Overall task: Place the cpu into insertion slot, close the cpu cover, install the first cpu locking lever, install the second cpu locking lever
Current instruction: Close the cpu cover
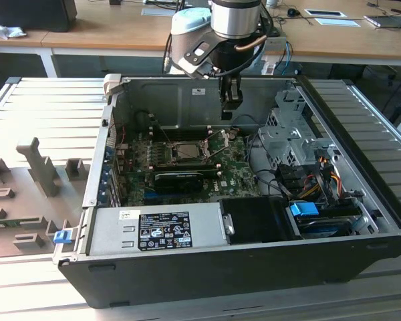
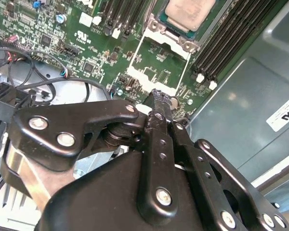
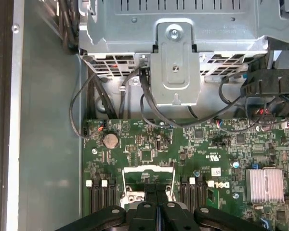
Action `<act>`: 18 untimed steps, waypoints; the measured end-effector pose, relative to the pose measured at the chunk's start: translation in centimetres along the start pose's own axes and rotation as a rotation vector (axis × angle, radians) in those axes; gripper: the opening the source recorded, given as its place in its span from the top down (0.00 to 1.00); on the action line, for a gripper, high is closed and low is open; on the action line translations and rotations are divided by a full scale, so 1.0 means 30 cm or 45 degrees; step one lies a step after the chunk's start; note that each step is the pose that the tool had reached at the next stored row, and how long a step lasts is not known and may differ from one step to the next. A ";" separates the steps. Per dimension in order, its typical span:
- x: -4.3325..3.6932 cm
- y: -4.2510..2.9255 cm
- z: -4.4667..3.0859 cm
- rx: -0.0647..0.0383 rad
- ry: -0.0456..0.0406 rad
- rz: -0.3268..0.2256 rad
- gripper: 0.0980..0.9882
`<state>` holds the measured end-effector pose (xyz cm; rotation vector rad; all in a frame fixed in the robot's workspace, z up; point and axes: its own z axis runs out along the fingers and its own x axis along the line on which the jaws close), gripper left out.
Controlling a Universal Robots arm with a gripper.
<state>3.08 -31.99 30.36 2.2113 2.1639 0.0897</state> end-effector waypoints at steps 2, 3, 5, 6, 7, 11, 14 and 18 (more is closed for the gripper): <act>0.000 0.009 0.001 0.000 0.000 0.000 0.99; 0.000 0.013 0.003 0.000 0.000 0.000 0.99; 0.000 0.017 0.012 0.000 0.000 0.000 0.99; 0.000 0.017 0.014 0.000 0.000 0.000 0.99; 0.000 0.017 0.016 0.000 0.000 0.000 0.99; 0.000 0.017 0.023 0.002 0.000 0.000 0.99; 0.000 0.019 0.029 0.006 0.000 0.000 0.99; 0.000 0.027 0.049 0.007 0.001 -0.010 0.99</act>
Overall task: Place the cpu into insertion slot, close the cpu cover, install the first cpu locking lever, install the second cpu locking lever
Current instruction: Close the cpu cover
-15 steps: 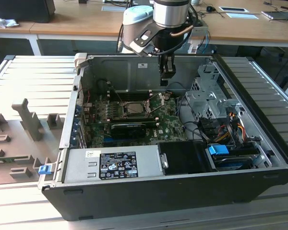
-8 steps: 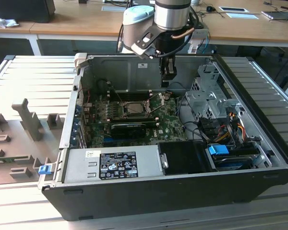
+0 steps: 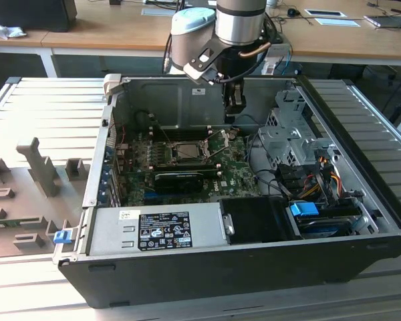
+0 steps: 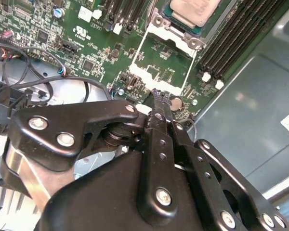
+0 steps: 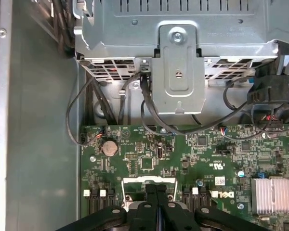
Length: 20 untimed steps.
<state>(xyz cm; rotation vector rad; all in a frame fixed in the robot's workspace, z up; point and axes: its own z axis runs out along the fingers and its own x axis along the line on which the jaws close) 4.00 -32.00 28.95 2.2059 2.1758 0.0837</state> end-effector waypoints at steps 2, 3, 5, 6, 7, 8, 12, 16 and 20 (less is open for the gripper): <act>0.000 0.007 0.016 0.000 0.001 -0.007 0.99; 0.000 0.007 0.023 0.000 0.001 -0.008 0.99; 0.000 0.007 0.043 0.000 0.001 -0.010 0.99; 0.000 0.009 0.052 0.001 0.001 -0.011 0.99; 0.000 0.019 0.067 0.005 0.001 -0.012 0.99; 0.000 0.025 0.076 0.005 0.001 -0.013 0.99; 0.000 0.074 0.104 0.013 0.001 -0.013 0.99; 0.000 0.080 0.141 0.013 0.001 -0.013 0.99; 0.000 0.079 0.160 0.036 0.003 -0.015 0.99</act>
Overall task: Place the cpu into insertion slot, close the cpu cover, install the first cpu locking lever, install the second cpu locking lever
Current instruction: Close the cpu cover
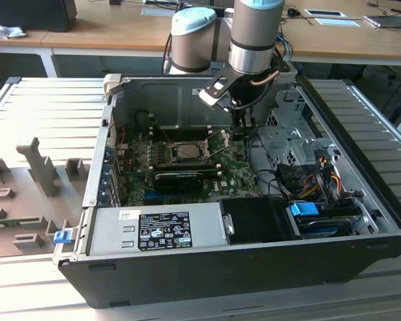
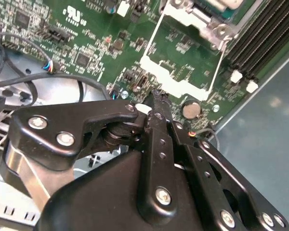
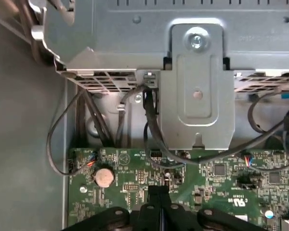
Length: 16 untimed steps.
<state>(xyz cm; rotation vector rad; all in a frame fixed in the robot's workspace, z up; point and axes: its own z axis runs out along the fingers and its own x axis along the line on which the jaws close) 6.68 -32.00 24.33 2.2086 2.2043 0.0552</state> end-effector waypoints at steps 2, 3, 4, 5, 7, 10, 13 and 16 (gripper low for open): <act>0.000 0.000 -0.001 0.028 0.004 -0.001 0.99; 0.000 0.000 -0.003 0.047 0.005 -0.002 0.99; 0.000 0.000 -0.006 0.057 0.007 -0.002 0.99; 0.000 0.000 -0.011 0.065 0.008 -0.002 0.99; 0.000 -0.001 -0.015 0.069 0.009 -0.002 0.99; 0.000 -0.008 -0.016 0.069 0.009 -0.002 0.99; 0.000 -0.020 -0.017 0.069 0.009 -0.002 0.99; 0.000 -0.029 -0.017 0.069 0.009 -0.002 0.99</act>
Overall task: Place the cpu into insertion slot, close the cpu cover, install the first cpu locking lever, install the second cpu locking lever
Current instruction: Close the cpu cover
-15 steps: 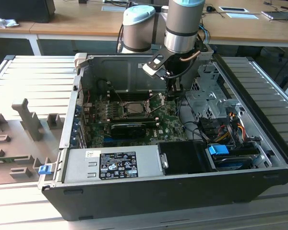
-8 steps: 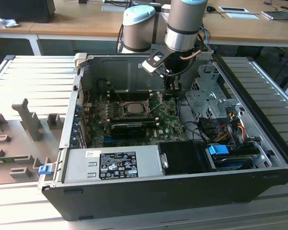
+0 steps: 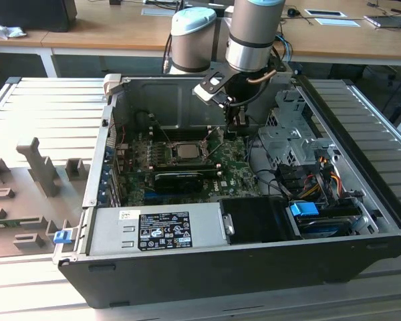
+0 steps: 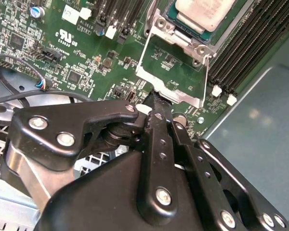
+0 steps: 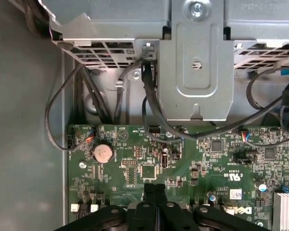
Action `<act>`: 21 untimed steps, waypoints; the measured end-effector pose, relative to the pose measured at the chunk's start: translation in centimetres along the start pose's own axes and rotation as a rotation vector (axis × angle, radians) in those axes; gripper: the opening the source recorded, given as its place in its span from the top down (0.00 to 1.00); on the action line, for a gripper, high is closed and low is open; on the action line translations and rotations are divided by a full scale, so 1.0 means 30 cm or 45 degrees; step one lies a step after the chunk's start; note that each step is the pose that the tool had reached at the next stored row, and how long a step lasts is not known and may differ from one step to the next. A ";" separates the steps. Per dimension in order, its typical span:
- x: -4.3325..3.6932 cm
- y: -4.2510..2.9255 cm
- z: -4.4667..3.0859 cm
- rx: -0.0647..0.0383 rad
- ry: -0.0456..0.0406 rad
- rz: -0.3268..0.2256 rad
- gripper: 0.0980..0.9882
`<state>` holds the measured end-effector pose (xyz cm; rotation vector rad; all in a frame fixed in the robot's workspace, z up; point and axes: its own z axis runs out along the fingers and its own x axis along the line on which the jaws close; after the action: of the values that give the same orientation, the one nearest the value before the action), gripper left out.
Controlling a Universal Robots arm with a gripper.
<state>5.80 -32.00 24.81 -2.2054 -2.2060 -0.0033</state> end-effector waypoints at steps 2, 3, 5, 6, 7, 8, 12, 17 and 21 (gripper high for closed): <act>0.000 -0.011 0.000 0.000 0.000 0.000 0.99; 0.000 -0.015 0.000 0.000 0.000 0.000 0.99; 0.000 -0.020 0.000 0.000 0.000 0.000 0.99; 0.000 -0.021 0.000 0.000 0.000 0.000 0.99; 0.000 -0.023 0.000 0.000 0.000 0.000 0.99; 0.000 -0.024 0.000 0.000 0.000 0.000 0.99; 0.000 -0.026 0.000 0.000 0.000 0.000 0.99; 0.000 -0.030 0.000 0.000 0.000 0.000 0.99; 0.000 -0.035 0.001 0.000 0.000 0.000 0.99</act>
<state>4.76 -32.00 24.81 -2.2051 -2.2063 -0.0035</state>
